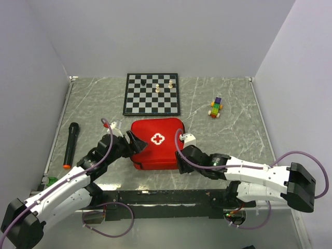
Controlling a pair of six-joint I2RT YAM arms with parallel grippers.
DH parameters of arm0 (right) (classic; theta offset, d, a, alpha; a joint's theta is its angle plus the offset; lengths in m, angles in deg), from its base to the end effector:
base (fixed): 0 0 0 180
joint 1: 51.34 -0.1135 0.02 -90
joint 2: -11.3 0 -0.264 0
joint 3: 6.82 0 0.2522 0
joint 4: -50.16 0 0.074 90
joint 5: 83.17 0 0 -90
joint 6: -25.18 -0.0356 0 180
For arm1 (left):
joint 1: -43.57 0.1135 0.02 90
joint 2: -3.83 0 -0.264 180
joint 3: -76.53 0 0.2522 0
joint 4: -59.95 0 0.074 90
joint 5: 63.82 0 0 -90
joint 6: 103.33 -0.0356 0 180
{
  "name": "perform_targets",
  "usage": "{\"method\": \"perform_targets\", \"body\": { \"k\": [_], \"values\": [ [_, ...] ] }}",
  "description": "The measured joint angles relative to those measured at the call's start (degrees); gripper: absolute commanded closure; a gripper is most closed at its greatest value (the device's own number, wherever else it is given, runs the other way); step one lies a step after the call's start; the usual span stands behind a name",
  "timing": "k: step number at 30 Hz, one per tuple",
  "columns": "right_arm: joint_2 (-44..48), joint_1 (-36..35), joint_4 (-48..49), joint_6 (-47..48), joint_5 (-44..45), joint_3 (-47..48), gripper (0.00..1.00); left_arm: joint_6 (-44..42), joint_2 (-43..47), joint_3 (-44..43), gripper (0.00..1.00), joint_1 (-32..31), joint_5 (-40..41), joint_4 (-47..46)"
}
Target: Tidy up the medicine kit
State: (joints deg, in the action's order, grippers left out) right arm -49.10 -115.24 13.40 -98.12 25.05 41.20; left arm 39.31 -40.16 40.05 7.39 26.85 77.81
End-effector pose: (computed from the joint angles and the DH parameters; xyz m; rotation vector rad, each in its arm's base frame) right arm 0.1008 0.1805 0.2074 -0.4969 2.3618 0.4177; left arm 0.1448 -0.1054 0.2169 -0.3160 2.1293 -0.9439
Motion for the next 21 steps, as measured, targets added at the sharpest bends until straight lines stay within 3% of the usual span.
{"method": "perform_targets", "body": {
  "k": [9, 21],
  "values": [
    [1.01, 1.99, 2.19, 1.22, -2.49, -1.79, 0.36, -0.02, 0.79, 0.00, 0.20, 2.10, -0.81, 0.94],
    [3.39, 5.01, 5.92, 1.97, -6.43, -4.81, 0.67, -0.02, 0.76, 0.00, 0.20, 2.95, -1.40, 1.01]
  ]
}}
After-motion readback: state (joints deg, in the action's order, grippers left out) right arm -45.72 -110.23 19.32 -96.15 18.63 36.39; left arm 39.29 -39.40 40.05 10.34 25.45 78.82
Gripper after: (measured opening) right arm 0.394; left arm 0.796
